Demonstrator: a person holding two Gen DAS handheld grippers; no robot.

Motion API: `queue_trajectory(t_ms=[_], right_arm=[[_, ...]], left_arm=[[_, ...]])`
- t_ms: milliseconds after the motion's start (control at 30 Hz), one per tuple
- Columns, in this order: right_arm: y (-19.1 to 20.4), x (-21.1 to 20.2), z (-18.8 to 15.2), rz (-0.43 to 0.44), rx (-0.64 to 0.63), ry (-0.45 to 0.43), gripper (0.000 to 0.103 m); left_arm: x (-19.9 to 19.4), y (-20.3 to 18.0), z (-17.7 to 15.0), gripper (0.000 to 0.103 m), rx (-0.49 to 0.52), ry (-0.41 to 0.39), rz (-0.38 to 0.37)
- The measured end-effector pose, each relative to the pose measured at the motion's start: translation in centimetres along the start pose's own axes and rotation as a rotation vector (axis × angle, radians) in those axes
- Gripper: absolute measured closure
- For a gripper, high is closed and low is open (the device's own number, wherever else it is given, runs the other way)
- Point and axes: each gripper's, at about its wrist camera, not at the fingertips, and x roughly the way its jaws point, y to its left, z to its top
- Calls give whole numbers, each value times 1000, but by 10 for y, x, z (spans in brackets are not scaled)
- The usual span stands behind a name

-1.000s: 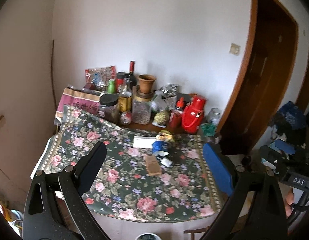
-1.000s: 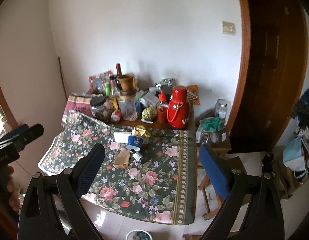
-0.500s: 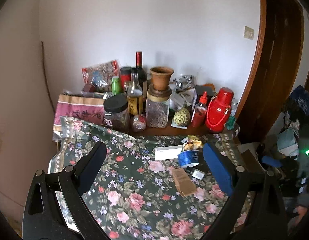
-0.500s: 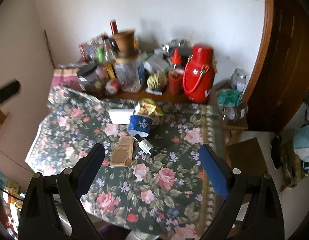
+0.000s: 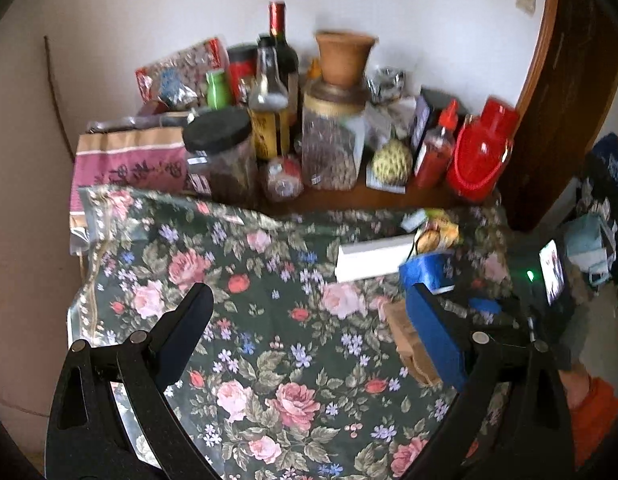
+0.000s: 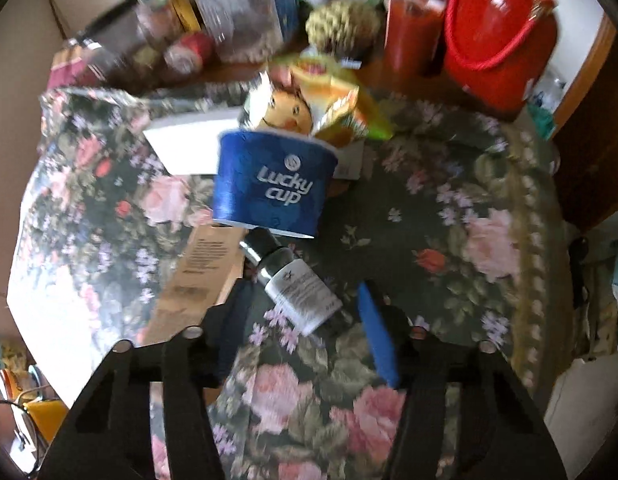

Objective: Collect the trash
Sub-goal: 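Grasp the brown paper label with the left tool while the right tool grasps the small bottle, then lift the paper label and small bottle and carry them down toward the bucket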

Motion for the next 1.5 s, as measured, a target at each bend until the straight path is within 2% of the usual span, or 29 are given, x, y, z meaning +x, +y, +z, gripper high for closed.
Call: queue_trajectory(t_ms=[167,300,467,667,800,933,1067,1133,1167,1367,1500], right_arm=[[8,7,-4,-11,-86,-18,63],[13,4,-16,-49,-129,-36,75],[-1,-21,-44,-88,-66,-110,77],[-40,-63,-76,-50,137,-145,78],[-64,-97,-96,-70,234,-183,78],[-73,-129,-106,-83,275,-237,78],[-69,-141,-101,-83,287,-271,77],[-69,-152,-103,-94,285,-295,78],[-66,-154,-104,-94,285,-305,78],[-68,-172,-110,-64,288,-340,78],[-71,-185,-116,-25,278,-358,78]], left_arm=[[19,-9,-7,6,21,53,-8],[29,-22,-9,6,30,79,-15],[45,-48,-15,6,63,117,-47],[73,-86,-31,6,100,204,-102],[94,-108,-42,6,107,253,-113],[116,-126,-54,22,166,274,-50],[134,-132,-63,33,193,309,-6],[137,-131,-66,50,176,321,-13],[138,-129,-68,54,162,329,-26],[112,-110,-70,55,61,291,-115],[77,-102,-66,55,21,232,-120]])
